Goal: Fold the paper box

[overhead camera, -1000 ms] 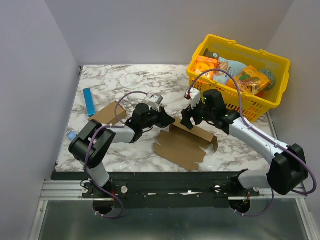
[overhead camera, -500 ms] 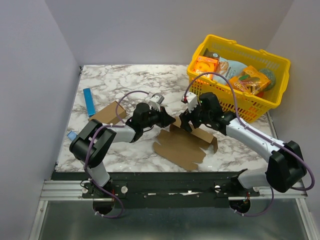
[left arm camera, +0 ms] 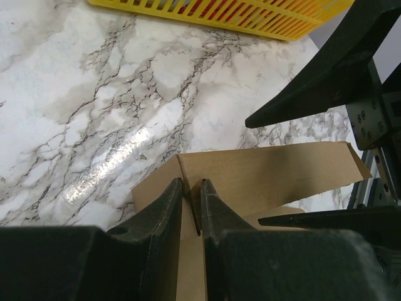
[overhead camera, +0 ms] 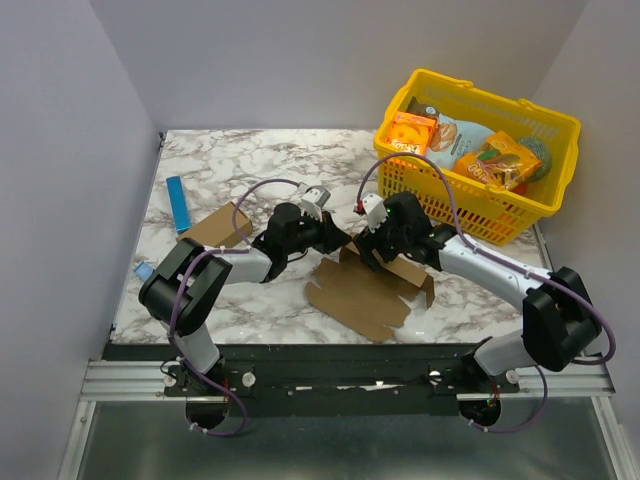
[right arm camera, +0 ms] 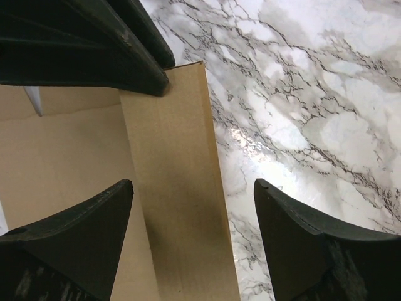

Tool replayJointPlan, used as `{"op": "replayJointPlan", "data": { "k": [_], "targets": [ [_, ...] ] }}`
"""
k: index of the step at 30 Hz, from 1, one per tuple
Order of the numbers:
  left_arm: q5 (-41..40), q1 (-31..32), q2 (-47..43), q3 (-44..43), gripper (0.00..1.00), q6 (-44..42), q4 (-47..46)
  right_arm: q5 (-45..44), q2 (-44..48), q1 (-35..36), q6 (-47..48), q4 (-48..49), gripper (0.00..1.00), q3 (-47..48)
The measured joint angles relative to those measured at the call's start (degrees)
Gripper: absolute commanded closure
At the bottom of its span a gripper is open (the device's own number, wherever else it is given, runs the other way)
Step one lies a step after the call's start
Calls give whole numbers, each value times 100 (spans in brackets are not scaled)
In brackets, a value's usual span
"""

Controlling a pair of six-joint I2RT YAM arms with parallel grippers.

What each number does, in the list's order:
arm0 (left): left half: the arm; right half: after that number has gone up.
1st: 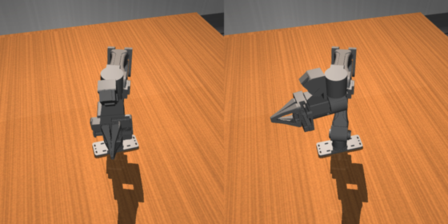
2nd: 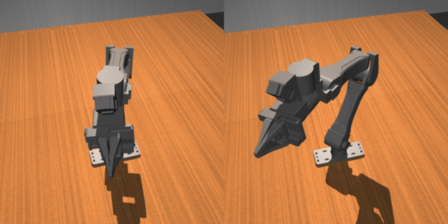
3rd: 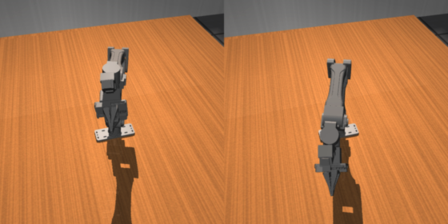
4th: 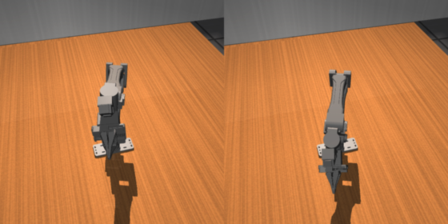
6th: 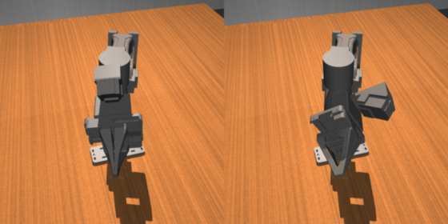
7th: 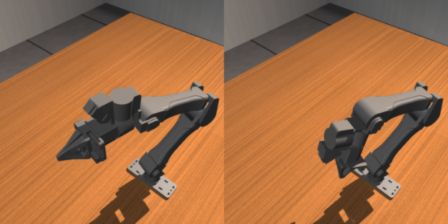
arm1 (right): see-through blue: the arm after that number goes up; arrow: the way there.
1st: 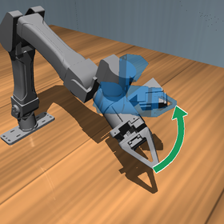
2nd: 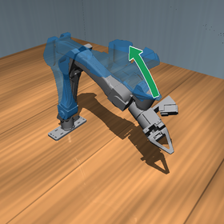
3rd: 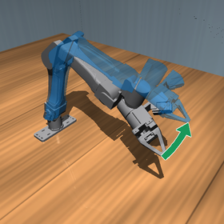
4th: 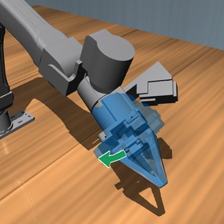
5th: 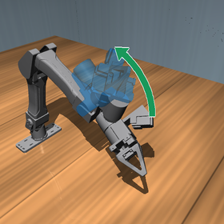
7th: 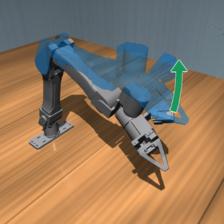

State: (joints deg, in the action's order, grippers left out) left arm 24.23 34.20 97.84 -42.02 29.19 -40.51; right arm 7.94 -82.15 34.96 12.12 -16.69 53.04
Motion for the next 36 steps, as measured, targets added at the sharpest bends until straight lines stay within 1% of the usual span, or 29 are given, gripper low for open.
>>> {"op": "replayJointPlan", "data": {
  "k": [2, 5, 6, 9, 10, 12, 13, 15, 16, 21, 24, 26, 28, 31, 36],
  "targets": [
    [0, 0, 0, -22, 78, -39, 22, -111, -59, 26, 2, 0, 16, -2],
    [0, 0, 0, -44, 78, -87, 44, -195, -122, 46, 24, 0, 21, -2],
    [0, 0, 0, -52, 74, -94, 55, -219, -138, 48, 37, 0, 22, -2],
    [2, 0, 0, -87, 58, -129, 114, -236, -168, 61, 52, 0, 28, -4],
    [0, 0, 0, -111, 43, -157, 151, -240, -173, 61, 61, 0, 32, -7],
    [-13, 0, 0, -181, 27, -195, 308, -251, -179, 61, 90, -4, 37, -9],
    [-39, -7, 0, -227, 16, -249, 435, -254, -181, 61, 98, -2, 39, -11],
    [-114, -7, 0, -317, 9, -295, 671, -256, -181, 61, 111, -9, 43, -17],
    [-160, -11, -4, -367, 3, -339, 780, -258, -181, 61, 118, -9, 43, -22],
    [-439, -192, -223, -503, 1, -431, 1252, -280, -181, 61, 144, -7, 45, -28],
    [-787, -474, -682, -310, 1, -457, 1298, -282, -181, 61, 144, -2, 45, -28],
    [-1049, -647, -1106, 44, 7, -549, 1180, -284, -181, 61, 146, 0, 45, -28],
    [-1228, -708, -1480, 470, 10, -680, 1043, -282, -181, 61, 144, 0, 45, -28],
    [-1453, -503, -1700, 1051, 10, -1056, 922, -282, -181, 61, 144, 2, 45, -28],
    [-1690, 190, -1513, 1469, 10, -1624, 846, -278, -181, 61, 144, 4, 45, -31]
  ]
}}
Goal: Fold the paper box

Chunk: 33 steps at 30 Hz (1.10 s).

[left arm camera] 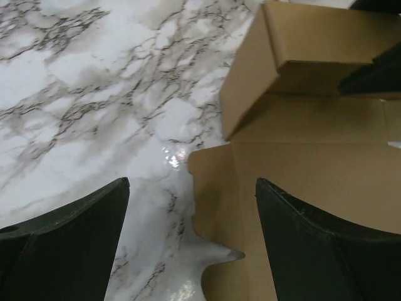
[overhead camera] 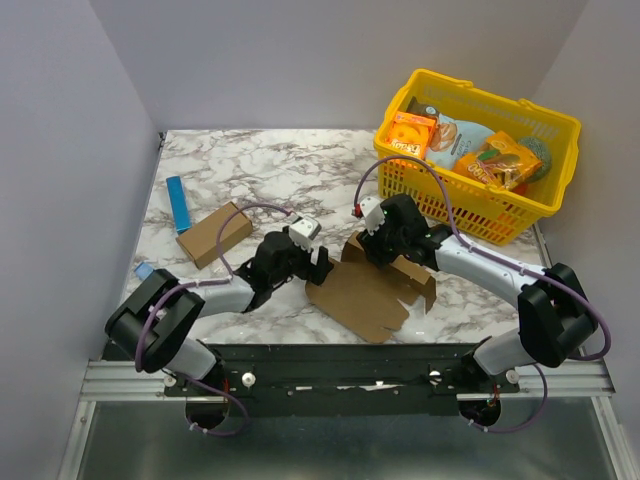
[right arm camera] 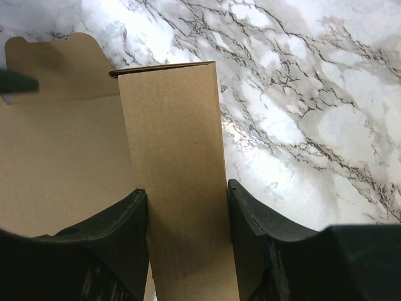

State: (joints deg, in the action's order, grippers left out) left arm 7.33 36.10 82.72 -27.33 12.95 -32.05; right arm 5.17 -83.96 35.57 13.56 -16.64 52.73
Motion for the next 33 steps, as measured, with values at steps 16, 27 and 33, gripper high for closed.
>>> {"op": "replayJointPlan", "data": {
  "k": [16, 27, 33],
  "targets": [
    [-1268, 903, 1814, -542, 17, -426, -1996, 7, 9, 0, 0, 22, 46, -20],
    [-1950, 1054, 2343, -686, 26, -437, -2835, 22, 9, 0, -2, 52, 46, -31],
    [-1954, 1091, 2533, -835, 33, -433, -2992, 35, 9, 0, -2, 68, 48, -33]
  ]
}}
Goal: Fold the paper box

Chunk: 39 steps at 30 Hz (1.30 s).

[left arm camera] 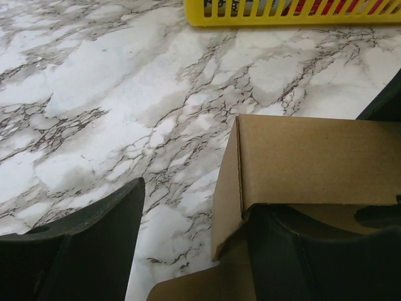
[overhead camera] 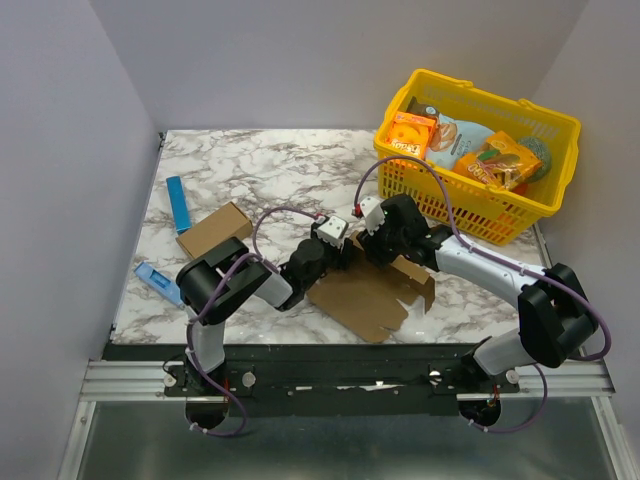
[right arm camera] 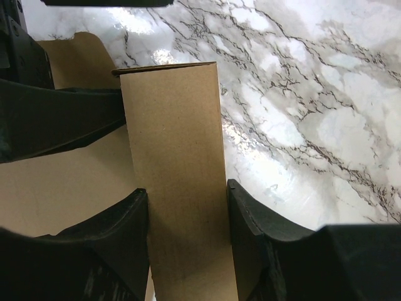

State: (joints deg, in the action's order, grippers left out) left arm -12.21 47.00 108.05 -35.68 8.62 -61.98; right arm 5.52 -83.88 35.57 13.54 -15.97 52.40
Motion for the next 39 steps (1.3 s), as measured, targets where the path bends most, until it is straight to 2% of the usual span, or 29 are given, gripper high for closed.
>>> {"op": "replayJointPlan", "data": {
  "k": [11, 15, 19, 22, 28, 36, 39],
  "targets": [
    [-7, 90, 225, -153, 46, -9, -197, 13, 2, 0, -2, 28, 49, -9],
    [-39, 157, 317, -197, 58, -2, -267, 11, 4, 0, -2, 57, 49, -22],
    [-280, 289, 356, -243, 78, -46, -264, 17, 9, 0, -4, 125, 53, -46],
    [-610, 411, 363, -267, 88, -33, -247, 24, 13, -2, 9, 153, 55, -63],
    [-1274, 551, 374, -337, 100, 20, -227, 70, 15, -13, 72, 302, 59, -74],
    [-1869, 697, 470, -472, 100, 31, -308, 151, 33, -66, 170, 452, 59, -85],
    [-1954, 721, 503, -492, 93, 15, -367, 162, 33, -72, 203, 481, 56, -85]
  ]
}}
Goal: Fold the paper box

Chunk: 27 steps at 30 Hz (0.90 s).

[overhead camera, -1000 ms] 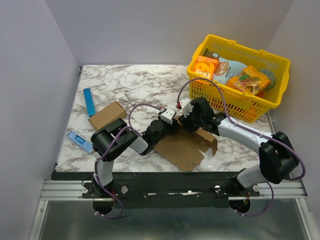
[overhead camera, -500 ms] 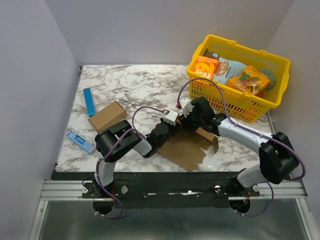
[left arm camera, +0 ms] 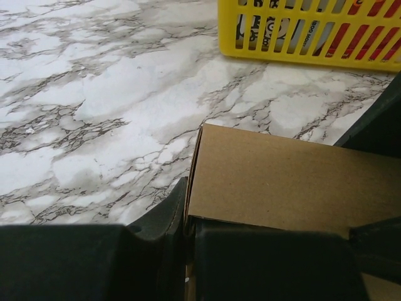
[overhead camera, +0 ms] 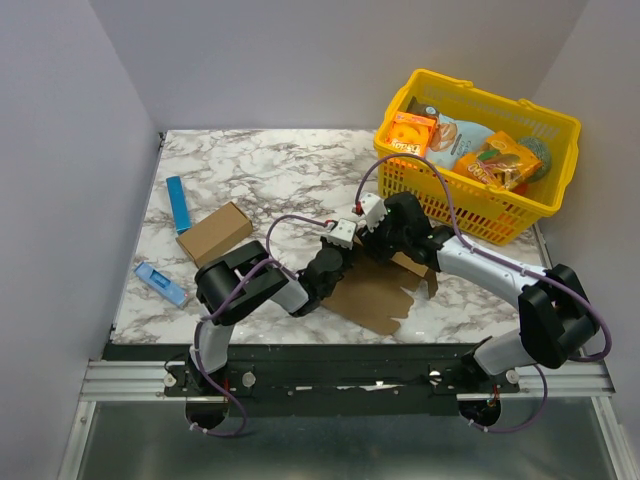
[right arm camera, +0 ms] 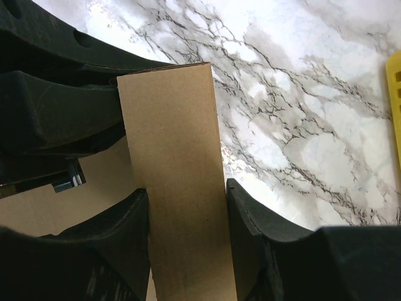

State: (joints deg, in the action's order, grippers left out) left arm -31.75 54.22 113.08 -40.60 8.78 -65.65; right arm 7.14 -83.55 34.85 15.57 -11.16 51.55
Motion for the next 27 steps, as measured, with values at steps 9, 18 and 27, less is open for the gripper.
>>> {"op": "replayJointPlan", "data": {
  "k": [9, 18, 27],
  "targets": [
    [-184, 7, -83, 240, 85, -354, 98, -26, 28, 37, -273, -240, 23, -20],
    [-380, 125, -402, 807, 98, -669, -157, -564, 741, 72, -1233, -927, 18, 256],
    [-1086, 409, -999, 1032, 100, -1115, 212, -1325, 1670, 70, -3329, -1971, 18, 931]
  ]
}}
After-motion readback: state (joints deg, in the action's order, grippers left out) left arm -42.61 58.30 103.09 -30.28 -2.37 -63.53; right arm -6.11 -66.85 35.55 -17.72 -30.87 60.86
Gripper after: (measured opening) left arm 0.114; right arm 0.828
